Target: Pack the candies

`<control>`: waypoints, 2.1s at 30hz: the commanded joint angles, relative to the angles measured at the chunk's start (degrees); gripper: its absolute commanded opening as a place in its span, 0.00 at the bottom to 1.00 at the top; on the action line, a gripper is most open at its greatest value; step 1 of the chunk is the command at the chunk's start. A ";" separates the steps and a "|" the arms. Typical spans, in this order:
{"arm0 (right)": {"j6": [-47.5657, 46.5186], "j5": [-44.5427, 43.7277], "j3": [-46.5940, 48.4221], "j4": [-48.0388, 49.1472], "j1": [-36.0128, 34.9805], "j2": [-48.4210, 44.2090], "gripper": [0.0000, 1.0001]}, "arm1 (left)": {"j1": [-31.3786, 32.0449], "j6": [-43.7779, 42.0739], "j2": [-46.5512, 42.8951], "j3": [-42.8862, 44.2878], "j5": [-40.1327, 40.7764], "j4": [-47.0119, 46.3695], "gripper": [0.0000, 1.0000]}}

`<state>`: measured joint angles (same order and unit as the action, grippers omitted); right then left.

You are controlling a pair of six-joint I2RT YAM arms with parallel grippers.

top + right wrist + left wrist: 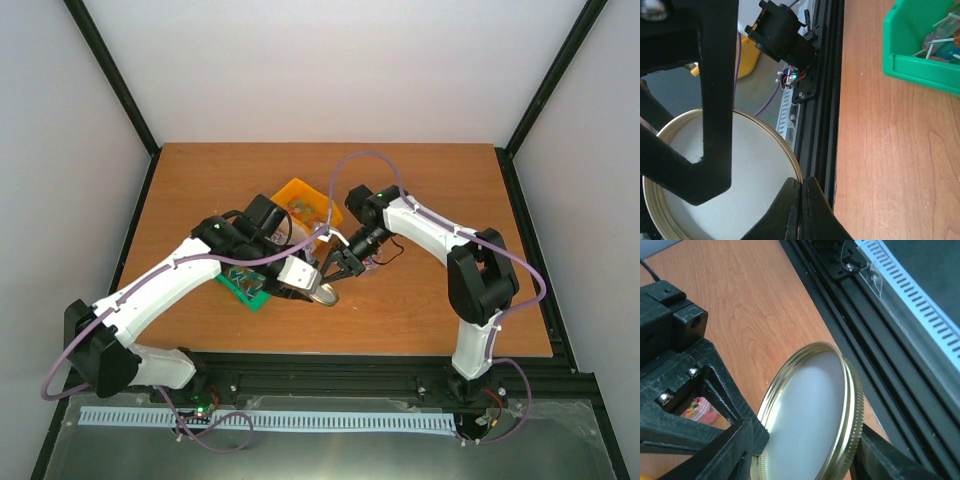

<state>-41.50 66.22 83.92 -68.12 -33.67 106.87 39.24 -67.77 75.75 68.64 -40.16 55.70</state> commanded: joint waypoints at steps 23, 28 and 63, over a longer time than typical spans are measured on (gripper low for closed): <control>2.11 -2.11 -3.62 4.00 10.28 -9.16 0.54 | 0.25 24.30 1.11 -1.50 -5.60 -10.61 0.01; 3.97 -3.11 -7.79 8.71 17.99 -15.74 0.69 | -2.92 30.41 3.57 -1.38 -11.34 -13.18 0.01; 10.17 -3.32 -20.01 19.36 13.54 -28.10 0.14 | -6.24 47.85 18.91 7.33 -27.65 -17.18 0.04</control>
<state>-31.97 59.79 63.46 -47.75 -19.59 78.06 33.12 -21.74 93.91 72.88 -66.67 40.40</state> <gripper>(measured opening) 0.169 0.104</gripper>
